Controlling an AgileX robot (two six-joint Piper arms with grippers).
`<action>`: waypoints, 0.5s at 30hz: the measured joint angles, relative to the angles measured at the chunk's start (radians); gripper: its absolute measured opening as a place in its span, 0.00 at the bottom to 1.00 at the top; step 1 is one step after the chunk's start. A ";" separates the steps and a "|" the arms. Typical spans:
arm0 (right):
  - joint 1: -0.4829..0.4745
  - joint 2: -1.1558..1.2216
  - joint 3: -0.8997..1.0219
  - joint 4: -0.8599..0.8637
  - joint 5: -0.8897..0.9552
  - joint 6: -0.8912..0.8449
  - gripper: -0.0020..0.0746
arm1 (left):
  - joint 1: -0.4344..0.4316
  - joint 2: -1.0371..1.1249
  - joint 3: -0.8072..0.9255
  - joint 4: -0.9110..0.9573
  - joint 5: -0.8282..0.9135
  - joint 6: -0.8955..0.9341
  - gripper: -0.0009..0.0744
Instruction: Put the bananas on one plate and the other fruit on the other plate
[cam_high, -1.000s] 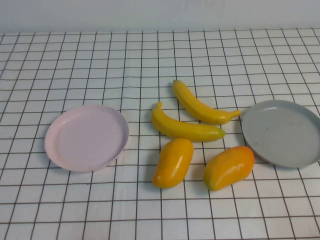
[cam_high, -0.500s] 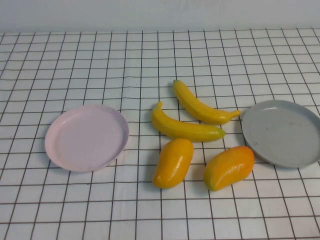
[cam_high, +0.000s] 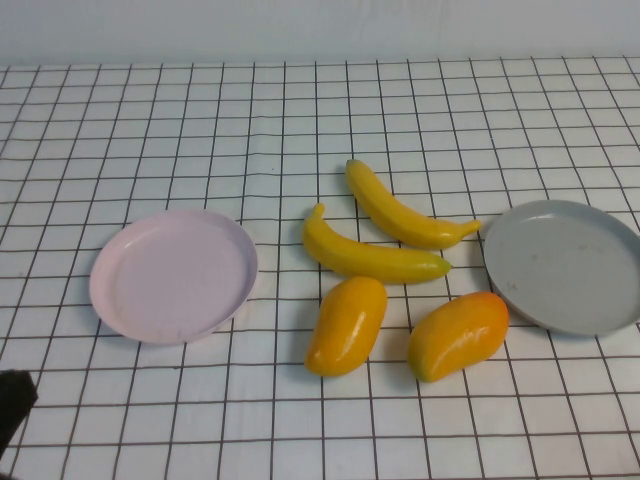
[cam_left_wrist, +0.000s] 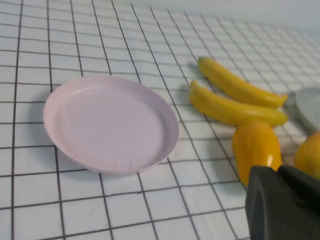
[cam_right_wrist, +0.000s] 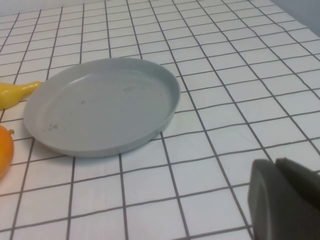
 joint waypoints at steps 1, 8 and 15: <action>0.000 0.000 0.000 0.000 0.000 0.000 0.01 | 0.000 0.054 -0.039 0.005 0.030 0.049 0.01; 0.000 0.000 0.000 0.000 0.000 0.000 0.01 | -0.021 0.408 -0.234 0.132 0.117 0.171 0.01; 0.000 0.000 0.000 0.000 0.000 0.000 0.01 | -0.328 0.707 -0.355 0.420 0.107 0.012 0.05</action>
